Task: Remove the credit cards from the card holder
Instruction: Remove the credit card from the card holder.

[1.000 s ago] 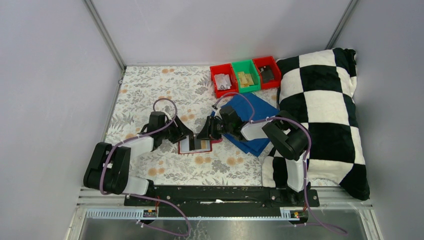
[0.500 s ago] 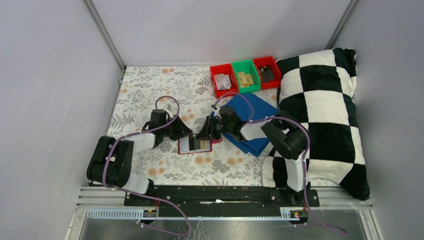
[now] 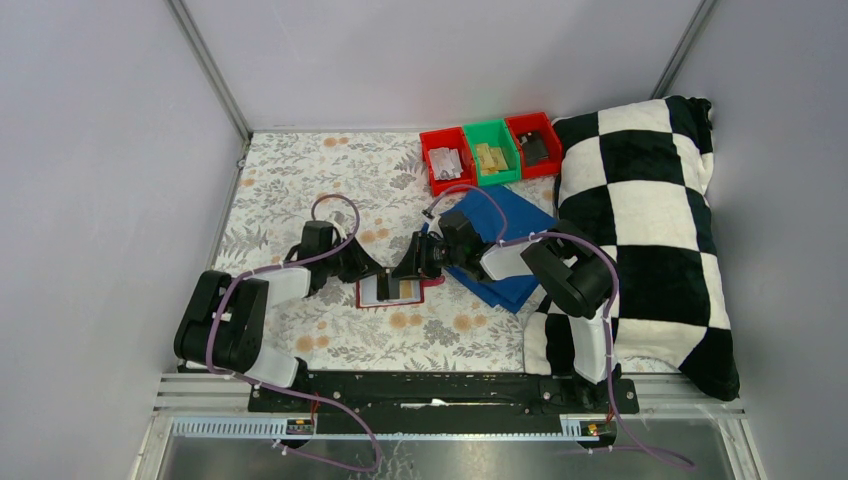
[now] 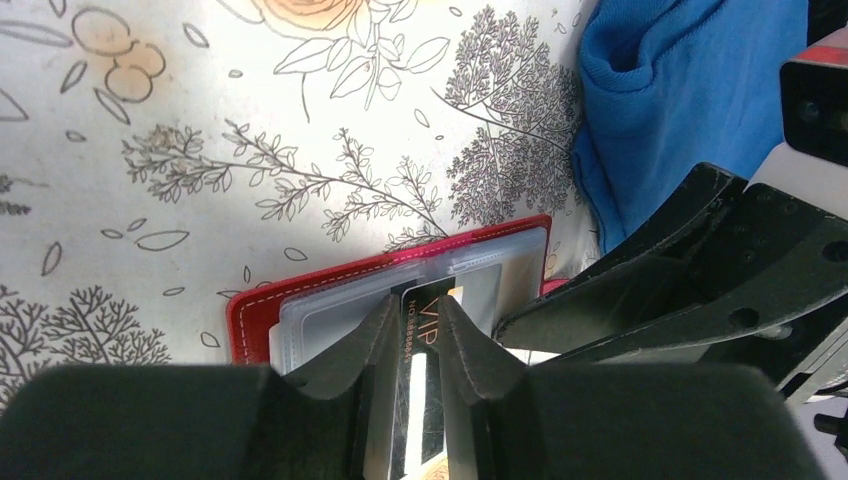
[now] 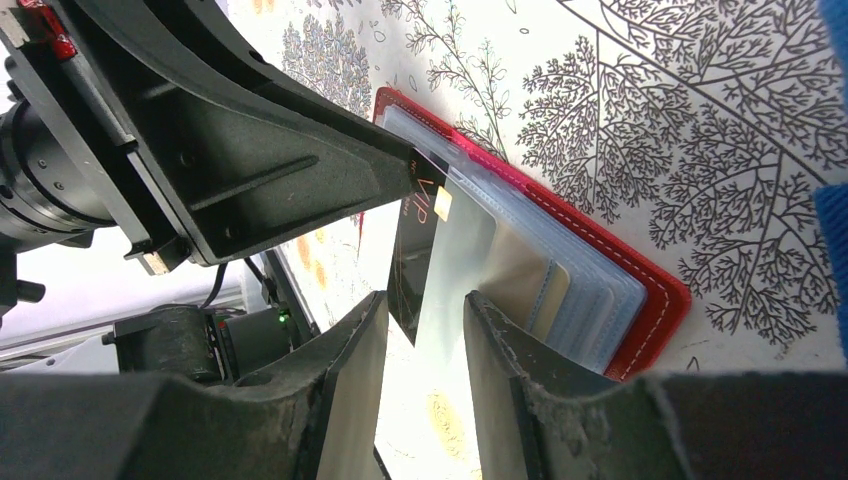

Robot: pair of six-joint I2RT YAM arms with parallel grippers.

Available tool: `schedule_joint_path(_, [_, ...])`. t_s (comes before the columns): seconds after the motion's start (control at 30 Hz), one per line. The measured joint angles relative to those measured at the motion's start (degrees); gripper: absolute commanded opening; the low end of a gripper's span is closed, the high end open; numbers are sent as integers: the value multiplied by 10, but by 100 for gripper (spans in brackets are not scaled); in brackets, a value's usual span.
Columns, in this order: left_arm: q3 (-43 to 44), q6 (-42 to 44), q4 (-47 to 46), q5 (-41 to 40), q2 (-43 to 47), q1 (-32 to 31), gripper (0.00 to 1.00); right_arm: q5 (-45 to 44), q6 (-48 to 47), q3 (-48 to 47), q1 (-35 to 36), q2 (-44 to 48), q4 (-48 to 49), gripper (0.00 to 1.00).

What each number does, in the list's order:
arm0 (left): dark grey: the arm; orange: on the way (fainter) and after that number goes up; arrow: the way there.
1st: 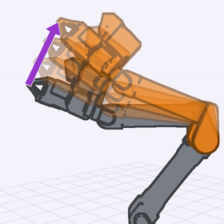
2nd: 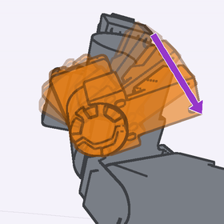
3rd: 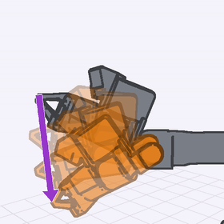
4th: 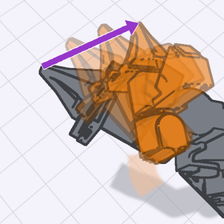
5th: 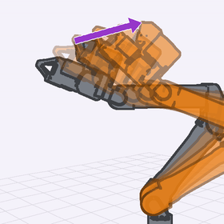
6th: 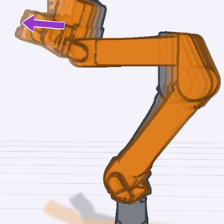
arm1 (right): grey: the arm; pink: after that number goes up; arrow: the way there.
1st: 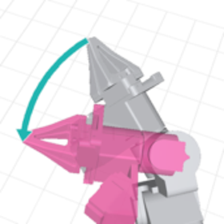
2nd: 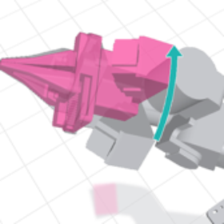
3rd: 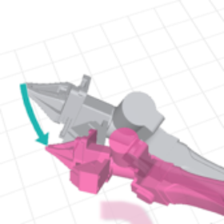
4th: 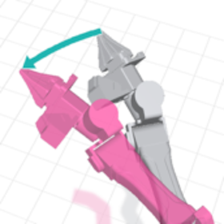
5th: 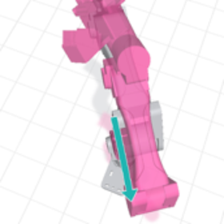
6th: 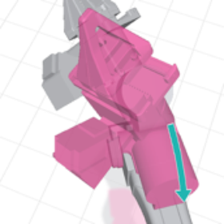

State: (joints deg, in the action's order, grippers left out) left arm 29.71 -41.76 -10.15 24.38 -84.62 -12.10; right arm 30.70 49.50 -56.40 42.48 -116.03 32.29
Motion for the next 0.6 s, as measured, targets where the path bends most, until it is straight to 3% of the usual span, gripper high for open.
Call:
schedule_joint_path(0.47, [-39, -26, -38, 17, 11, 12, 0, 3, 5, 0, -2, -2, 2, 42])
schedule_joint_path(0.6, [-50, -39, -50, 17, 26, 13, 0, 4, 5, 0, -2, -2, 2, 42])
